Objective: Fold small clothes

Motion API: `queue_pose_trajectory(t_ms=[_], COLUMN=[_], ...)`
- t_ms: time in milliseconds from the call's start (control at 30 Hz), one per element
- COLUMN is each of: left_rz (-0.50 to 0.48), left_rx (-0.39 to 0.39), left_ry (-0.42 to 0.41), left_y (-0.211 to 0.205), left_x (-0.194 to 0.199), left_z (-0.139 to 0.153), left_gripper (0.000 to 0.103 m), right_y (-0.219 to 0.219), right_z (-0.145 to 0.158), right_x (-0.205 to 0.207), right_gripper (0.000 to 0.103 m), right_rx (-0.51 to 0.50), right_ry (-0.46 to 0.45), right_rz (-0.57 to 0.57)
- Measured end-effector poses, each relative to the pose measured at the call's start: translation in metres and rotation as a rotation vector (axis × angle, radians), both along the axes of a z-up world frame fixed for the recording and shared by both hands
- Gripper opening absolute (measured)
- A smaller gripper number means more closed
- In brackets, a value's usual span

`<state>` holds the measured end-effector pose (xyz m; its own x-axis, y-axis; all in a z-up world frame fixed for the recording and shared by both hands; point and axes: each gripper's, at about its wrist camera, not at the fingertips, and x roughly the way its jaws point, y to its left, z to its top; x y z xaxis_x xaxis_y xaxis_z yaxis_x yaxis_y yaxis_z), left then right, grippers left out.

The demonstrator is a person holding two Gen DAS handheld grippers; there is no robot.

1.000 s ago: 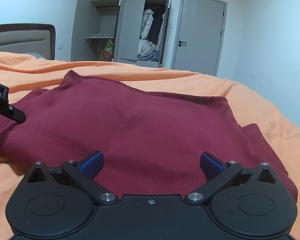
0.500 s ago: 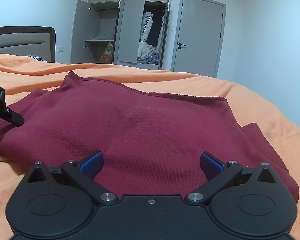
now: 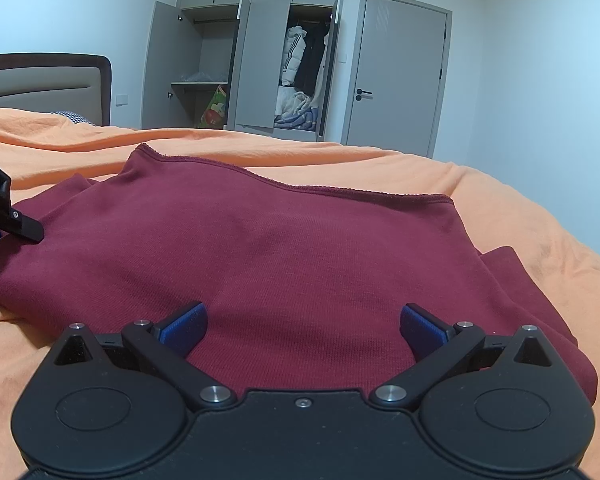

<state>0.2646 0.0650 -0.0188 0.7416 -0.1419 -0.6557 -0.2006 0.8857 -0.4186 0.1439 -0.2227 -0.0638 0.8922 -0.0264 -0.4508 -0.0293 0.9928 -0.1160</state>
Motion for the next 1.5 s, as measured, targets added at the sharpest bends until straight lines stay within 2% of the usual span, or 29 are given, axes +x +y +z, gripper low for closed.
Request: queue_pose_trajectory(t_ms=[100, 167, 367, 467, 500, 567, 700, 800, 867, 967, 1067, 1133, 1167, 1267, 1300, 1433, 1500], left_rz=[0.032, 0.034, 0.057, 0.101, 0.126, 0.132, 0.031, -0.057, -0.069, -0.062, -0.082, -0.120, -0.142, -0.155, -0.144, -0.128, -0.117], left_rx=[-0.017, -0.024, 0.001, 0.056, 0.091, 0.146, 0.137, 0.080, 0.058, 0.006, -0.039, -0.043, -0.041, -0.046, -0.047, -0.086, -0.087], left_ry=[0.021, 0.017, -0.005, -0.016, -0.024, -0.035, -0.031, -0.041, -0.033, -0.022, -0.014, -0.009, -0.008, -0.004, -0.002, 0.009, -0.002], left_y=[0.004, 0.009, 0.020, 0.020, 0.019, 0.019, 0.021, 0.019, 0.020, 0.030, 0.038, 0.037, 0.036, 0.036, 0.037, 0.040, 0.037], left_x=[-0.006, -0.012, -0.005, -0.001, -0.002, 0.000, 0.011, 0.020, 0.024, 0.026, 0.029, 0.032, 0.034, 0.036, 0.036, 0.036, 0.034], left_z=[0.000, -0.001, 0.001, 0.007, 0.009, 0.011, 0.010, 0.010, 0.008, 0.003, -0.003, -0.005, -0.005, -0.004, -0.003, 0.001, 0.006], left_gripper=[0.047, 0.048, 0.062, 0.067, 0.074, 0.078, 0.067, 0.070, 0.072, 0.064, 0.062, 0.062, 0.065, 0.064, 0.055, 0.036, 0.020], right_y=[0.000, 0.000, 0.000, 0.001, 0.000, 0.001, 0.000, 0.000, 0.000, 0.001, 0.000, 0.001, 0.001, 0.001, 0.001, 0.001, 0.001], right_z=[0.000, 0.000, 0.000, 0.000, 0.000, -0.001, 0.000, -0.001, -0.001, -0.001, -0.001, -0.001, -0.001, -0.001, -0.001, -0.001, -0.001], right_x=[0.000, 0.000, 0.000, 0.000, 0.000, 0.000, 0.000, 0.000, 0.000, -0.001, 0.000, 0.000, 0.000, 0.001, 0.001, 0.000, 0.000], right_gripper=[0.103, 0.103, 0.103, 0.103, 0.103, 0.103, 0.103, 0.103, 0.103, 0.103, 0.103, 0.103, 0.103, 0.103, 0.103, 0.103, 0.103], right_rx=[0.000, -0.001, 0.002, -0.001, 0.000, -0.001, 0.001, 0.001, 0.002, 0.004, 0.003, 0.003, 0.004, 0.004, 0.005, 0.004, 0.004], right_ry=[-0.001, -0.001, 0.000, -0.001, -0.001, -0.001, -0.001, -0.001, -0.001, -0.002, -0.003, -0.005, -0.005, -0.005, -0.005, -0.006, -0.005], right_rz=[0.000, -0.001, 0.000, -0.001, -0.001, -0.001, -0.001, -0.001, -0.001, 0.000, -0.001, -0.001, -0.001, -0.001, -0.001, -0.001, -0.001])
